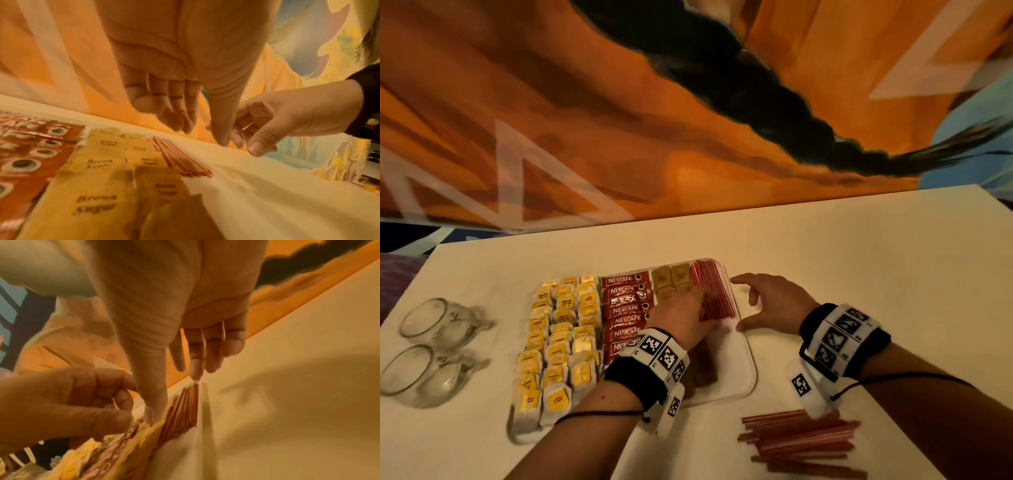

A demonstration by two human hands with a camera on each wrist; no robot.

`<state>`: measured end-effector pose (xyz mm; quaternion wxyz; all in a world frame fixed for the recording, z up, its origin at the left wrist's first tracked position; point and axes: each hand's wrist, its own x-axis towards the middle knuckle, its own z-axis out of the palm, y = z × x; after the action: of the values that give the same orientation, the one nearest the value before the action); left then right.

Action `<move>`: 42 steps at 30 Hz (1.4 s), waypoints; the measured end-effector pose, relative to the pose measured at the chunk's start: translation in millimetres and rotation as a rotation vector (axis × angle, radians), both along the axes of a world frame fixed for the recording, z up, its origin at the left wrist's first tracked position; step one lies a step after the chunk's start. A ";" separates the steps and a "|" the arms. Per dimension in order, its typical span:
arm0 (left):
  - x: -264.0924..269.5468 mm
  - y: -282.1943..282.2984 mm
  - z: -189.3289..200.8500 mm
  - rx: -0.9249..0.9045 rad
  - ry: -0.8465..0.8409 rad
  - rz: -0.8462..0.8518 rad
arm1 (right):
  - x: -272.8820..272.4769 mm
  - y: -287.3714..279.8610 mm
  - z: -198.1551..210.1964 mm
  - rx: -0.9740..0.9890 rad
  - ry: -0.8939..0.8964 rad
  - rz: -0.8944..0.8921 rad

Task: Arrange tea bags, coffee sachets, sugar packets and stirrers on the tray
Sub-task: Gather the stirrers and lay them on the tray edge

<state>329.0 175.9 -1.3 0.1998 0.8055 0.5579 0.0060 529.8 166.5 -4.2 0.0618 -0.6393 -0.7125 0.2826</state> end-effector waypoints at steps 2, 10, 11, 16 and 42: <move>1.6 -19.4 6.3 0.030 -0.028 -0.031 | 4.5 -19.2 5.8 -0.008 0.014 0.016; 20.6 -102.6 -7.5 -0.047 -0.014 -0.220 | 39.6 -114.2 -5.3 -0.161 -0.019 0.135; 25.0 -110.1 -11.5 -0.075 -0.010 -0.239 | 43.7 -123.3 -8.5 -0.177 -0.041 0.150; 46.0 -141.7 -28.6 -0.109 0.029 -0.282 | 50.4 -152.7 -20.8 -0.125 -0.171 0.211; 69.5 -153.5 -33.4 -0.126 0.277 -0.348 | 35.3 -161.4 -28.6 -0.135 -0.184 0.252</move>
<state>398.5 22.3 -34.7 0.1690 0.8687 0.4318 -0.1741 565.2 5.1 -32.8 -0.0826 -0.5709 -0.7690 0.2756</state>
